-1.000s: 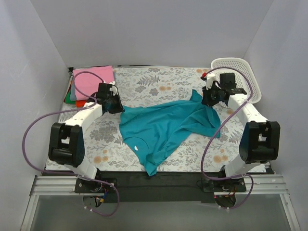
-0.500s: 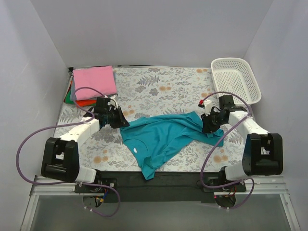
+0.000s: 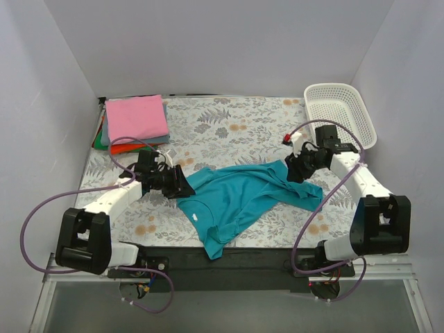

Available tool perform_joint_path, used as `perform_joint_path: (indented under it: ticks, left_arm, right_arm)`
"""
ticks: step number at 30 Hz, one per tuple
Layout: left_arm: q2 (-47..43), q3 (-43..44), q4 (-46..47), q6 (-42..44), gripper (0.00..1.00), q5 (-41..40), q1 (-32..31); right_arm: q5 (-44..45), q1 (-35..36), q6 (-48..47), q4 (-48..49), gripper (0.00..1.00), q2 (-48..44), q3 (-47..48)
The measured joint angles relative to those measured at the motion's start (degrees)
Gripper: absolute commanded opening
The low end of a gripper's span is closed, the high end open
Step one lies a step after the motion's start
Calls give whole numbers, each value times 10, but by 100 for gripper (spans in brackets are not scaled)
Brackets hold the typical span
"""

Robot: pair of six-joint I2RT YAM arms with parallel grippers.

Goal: Fold and stack the t-shirts
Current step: Flatten the tshirt out

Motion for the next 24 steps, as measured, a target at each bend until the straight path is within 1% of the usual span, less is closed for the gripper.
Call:
perform_joint_path:
  ticks: [2,5,7,10,14,19,23,24]
  left_arm:
    - [-21,-10,-13,-7,37,-1,-2]
    - [-72,-10,-20,-20,39,-31,-4]
    - [-109,-3,-23,-28,40,-64,-4]
    - [-138,12,-21,-40,40,-109,-4]
    - [-154,15,-18,-56,40,-151,-4]
    - [-155,13,-18,-71,40,-181,-4]
    - [-156,9,-15,-79,40,-192,-4]
    - [-157,8,-15,-80,40,-194,-4]
  right_arm:
    - [-3,22,10,3,53,21,32]
    - [9,64,39,24,53,62,69]
    - [32,94,63,41,53,90,85]
    - [87,135,98,65,54,128,96]
    - [155,175,128,87,55,156,97]
    - [223,200,141,109,55,170,97]
    - [265,209,141,121,52,185,99]
    - [273,211,141,123,50,189,99]
